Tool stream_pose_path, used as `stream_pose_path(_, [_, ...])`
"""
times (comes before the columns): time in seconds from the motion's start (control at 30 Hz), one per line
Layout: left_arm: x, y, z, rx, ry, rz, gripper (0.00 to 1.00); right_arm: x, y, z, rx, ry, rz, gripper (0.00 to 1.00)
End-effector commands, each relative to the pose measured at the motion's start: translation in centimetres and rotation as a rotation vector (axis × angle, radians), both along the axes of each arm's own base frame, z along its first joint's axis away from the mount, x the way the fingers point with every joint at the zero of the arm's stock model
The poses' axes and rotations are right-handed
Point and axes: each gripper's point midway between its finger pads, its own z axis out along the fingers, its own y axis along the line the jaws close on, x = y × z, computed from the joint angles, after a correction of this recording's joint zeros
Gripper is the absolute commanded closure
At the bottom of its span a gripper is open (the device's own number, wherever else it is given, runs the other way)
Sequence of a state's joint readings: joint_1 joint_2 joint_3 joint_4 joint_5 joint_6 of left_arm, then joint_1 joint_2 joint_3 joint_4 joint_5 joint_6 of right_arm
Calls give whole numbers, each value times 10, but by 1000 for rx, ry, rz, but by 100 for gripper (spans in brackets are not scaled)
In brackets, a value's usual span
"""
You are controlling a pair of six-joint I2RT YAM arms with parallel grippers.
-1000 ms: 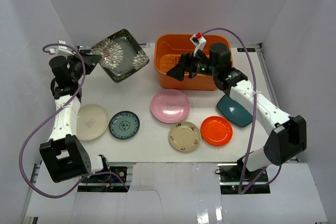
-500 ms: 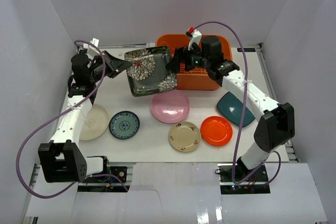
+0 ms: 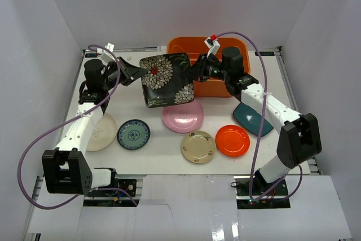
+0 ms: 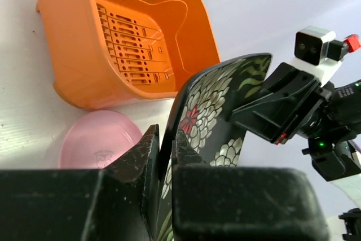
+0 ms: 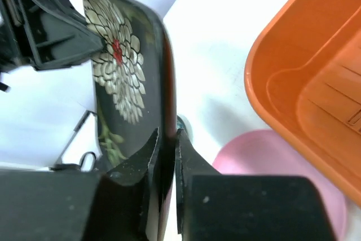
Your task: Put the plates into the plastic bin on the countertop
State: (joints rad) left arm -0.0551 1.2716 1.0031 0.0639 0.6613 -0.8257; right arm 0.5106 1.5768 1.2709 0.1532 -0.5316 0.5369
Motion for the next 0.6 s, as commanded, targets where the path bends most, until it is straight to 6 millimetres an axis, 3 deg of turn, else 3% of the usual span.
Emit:
stream_pose_path(0.0, [-22,-19,56,-88,-133,-106,93,3,-7,35,79,-92,-35,92])
stream_pose_path(0.1, [-27,-22,47,-65,-137,-131,76,11,-22,48,141,-68,-65,92])
stream_pose_path(0.13, [-29,-23,43,-61,-130,-142,64,18,-31,54,161,-76,-85,92])
stream_pose_path(0.2, [-33,-23,31,-45,-116,-151,51,22,-41,66,189,-83,-111,92])
stream_pose_path(0.23, [-35,-23,24,-38,-100,-157,39,29,-51,74,199,-101,-139,92])
stream_pose_path(0.33, [-42,-21,2,7,-67,-156,21,44,-77,92,225,-122,-206,92])
stream_pose_path(0.5, [-48,-14,-32,104,-44,-121,9,80,-119,92,225,-99,-319,92])
stream_pose_path(0.57, [-54,-19,-51,132,10,-139,8,103,-139,77,178,-75,-386,92])
